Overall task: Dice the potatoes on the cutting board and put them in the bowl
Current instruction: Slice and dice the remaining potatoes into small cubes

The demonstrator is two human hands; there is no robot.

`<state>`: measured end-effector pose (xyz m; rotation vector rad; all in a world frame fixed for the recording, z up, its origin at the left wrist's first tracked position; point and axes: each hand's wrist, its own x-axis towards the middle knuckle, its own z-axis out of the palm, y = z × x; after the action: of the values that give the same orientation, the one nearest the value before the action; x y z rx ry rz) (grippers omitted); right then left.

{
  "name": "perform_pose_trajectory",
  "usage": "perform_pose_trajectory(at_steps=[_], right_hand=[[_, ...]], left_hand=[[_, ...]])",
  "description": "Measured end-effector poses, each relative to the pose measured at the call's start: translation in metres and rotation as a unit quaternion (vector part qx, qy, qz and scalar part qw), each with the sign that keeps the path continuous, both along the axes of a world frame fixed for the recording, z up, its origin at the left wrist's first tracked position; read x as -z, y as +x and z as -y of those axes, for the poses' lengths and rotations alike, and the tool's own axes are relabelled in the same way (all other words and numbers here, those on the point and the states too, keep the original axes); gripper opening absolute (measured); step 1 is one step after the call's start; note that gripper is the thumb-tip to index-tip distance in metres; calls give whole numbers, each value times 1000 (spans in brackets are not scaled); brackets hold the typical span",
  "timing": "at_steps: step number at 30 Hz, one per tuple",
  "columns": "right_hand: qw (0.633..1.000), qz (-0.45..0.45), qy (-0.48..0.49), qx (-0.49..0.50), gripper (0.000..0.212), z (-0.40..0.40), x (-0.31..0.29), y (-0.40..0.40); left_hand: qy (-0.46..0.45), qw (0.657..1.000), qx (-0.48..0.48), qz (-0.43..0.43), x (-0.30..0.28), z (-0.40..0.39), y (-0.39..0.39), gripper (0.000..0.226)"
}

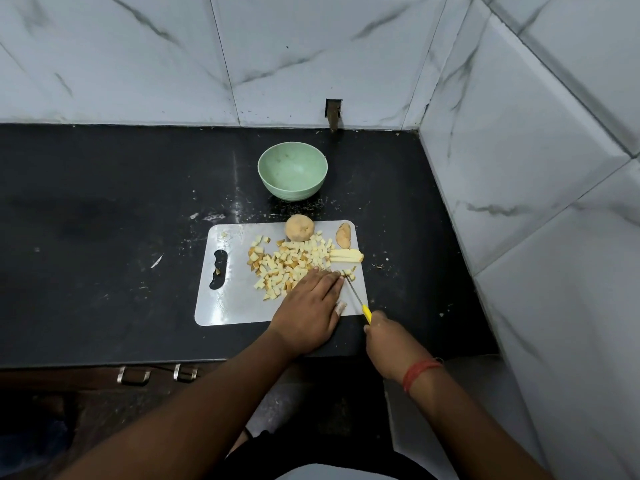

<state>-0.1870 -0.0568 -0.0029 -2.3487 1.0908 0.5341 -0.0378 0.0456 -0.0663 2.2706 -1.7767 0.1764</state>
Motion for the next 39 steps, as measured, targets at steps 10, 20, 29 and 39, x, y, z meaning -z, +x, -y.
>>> perform_pose_trajectory(at_steps=[10, 20, 29, 39], right_hand=[[999, -23, 24, 11, 28, 1, -3, 4], [999, -15, 20, 20, 18, -2, -5, -6], [997, 72, -9, 17, 17, -6, -12, -9], [1000, 24, 7, 10, 25, -1, -7, 7]], left_hand=[[-5, 1000, 17, 11, 3, -2, 0, 57], [23, 1000, 13, -4, 3, 1, 1, 58], [7, 1000, -11, 19, 0, -3, -2, 56], [16, 1000, -16, -8, 3, -3, -1, 56]])
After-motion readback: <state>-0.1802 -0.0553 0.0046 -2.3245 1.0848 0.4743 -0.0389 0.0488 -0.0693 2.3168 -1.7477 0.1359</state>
